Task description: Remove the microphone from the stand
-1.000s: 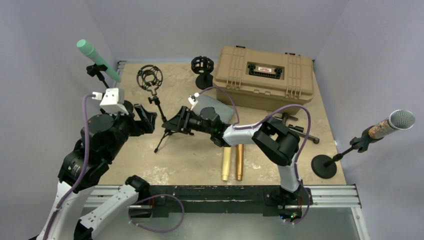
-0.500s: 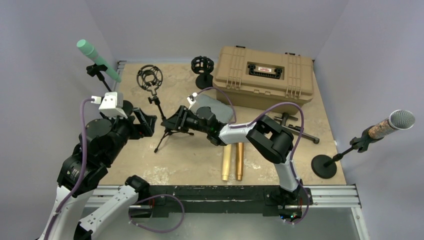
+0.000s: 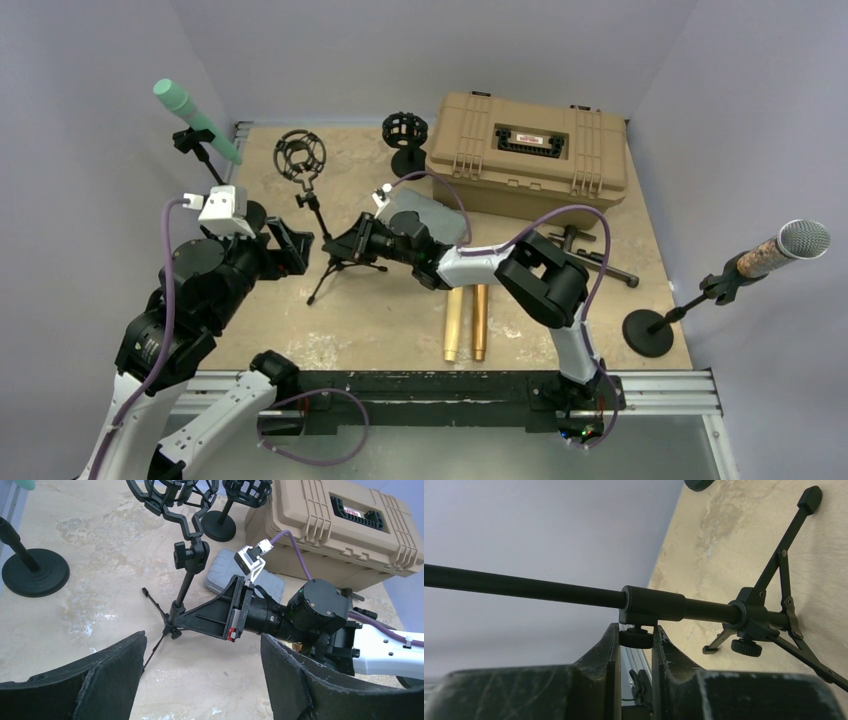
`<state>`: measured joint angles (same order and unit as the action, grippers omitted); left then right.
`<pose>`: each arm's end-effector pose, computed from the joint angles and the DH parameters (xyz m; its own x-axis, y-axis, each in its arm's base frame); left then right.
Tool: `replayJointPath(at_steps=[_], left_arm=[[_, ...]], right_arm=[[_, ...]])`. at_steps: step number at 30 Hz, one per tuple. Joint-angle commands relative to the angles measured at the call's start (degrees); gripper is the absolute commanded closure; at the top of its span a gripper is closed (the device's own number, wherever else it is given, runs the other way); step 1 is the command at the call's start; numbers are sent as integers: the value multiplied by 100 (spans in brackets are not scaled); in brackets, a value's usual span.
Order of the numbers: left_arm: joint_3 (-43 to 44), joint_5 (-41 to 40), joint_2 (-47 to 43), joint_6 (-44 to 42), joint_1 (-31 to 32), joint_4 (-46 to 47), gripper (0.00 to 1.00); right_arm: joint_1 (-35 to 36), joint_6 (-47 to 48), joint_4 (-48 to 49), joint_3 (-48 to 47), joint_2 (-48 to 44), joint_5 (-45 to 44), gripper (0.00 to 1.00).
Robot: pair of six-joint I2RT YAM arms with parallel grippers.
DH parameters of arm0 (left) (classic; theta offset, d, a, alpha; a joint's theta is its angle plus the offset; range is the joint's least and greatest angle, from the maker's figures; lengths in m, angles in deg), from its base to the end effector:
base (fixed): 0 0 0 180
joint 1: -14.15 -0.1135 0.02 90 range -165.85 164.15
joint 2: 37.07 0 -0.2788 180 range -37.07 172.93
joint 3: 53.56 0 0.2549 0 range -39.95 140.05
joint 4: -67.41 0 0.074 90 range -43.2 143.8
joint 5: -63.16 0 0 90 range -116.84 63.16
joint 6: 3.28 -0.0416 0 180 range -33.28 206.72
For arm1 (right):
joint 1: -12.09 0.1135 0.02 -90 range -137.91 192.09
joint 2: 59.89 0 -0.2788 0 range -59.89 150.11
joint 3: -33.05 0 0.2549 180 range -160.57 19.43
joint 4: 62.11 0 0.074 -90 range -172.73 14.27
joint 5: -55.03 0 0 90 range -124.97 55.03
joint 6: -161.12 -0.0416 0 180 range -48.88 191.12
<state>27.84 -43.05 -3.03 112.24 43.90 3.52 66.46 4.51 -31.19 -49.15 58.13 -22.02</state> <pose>0.0673 -0.0251 0.4247 -0.3281 -0.2890 -0.8994 0.1139 0.9330 -0.3413 0.2673 0.3889 0.2007 -0.8662 0.3269 -0.3780 -0.3204 0.2171 0.9221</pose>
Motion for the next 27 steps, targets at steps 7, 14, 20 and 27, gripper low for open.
replayJointPath(at_steps=[7,14,20,27], left_arm=[[-13,57,7,38,-1,235,18],[-12,50,164,122,-3,327,18],[-49,-89,232,330,1,387,18],[-82,-101,263,430,-1,500,18]], right_arm=[[-423,1484,-1688,-24,-456,1017,100],[-598,2168,-2277,-6,-554,1702,100],[-411,3234,-4749,-864,-660,-1111,100],[323,3712,-5769,-1376,-669,-4235,100]])
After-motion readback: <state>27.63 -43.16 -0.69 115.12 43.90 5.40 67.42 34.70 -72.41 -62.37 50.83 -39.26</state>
